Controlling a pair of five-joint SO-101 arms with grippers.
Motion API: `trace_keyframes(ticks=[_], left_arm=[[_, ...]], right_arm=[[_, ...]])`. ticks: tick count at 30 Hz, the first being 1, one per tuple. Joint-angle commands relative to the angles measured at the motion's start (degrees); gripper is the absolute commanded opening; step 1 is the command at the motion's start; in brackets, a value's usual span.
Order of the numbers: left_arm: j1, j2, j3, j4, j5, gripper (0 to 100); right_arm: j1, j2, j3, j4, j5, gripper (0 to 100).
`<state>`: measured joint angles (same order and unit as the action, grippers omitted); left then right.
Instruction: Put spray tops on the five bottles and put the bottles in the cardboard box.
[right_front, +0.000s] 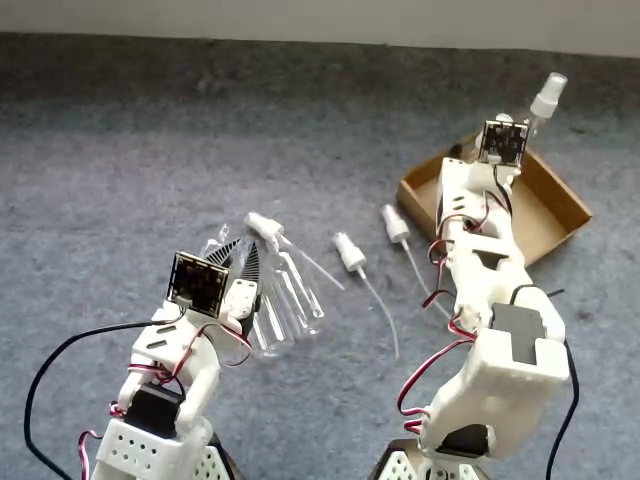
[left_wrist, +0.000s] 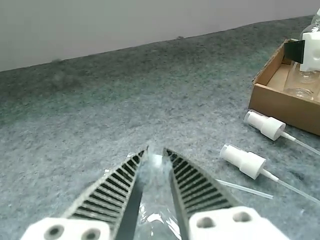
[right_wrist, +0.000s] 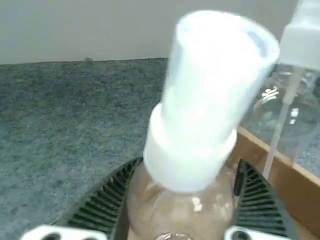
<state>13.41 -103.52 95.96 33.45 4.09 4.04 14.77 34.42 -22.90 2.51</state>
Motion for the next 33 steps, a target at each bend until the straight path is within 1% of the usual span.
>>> trace_keyframes(ticks=[1, 8, 13, 16, 33], left_arm=[[-0.48, -1.01, 1.10, 0.09, -0.26, 1], [-0.48, -1.01, 1.10, 0.09, -0.26, 1], [-0.48, -1.01, 1.10, 0.09, -0.26, 1], [-0.48, -1.01, 1.10, 0.09, -0.26, 1], [-0.48, -1.01, 1.10, 0.09, -0.26, 1]], right_arm=[[-0.13, -1.27, -0.66, -1.54, -0.09, 24.5], [-0.13, -1.27, -0.04, -1.54, -0.09, 23.8], [-0.48, -1.36, 0.92, -1.80, -0.09, 15.0], [-0.57, -1.36, 0.92, -1.80, -0.44, 13.1], [-3.91, -1.01, 0.48, -1.89, -0.53, 13.1]])
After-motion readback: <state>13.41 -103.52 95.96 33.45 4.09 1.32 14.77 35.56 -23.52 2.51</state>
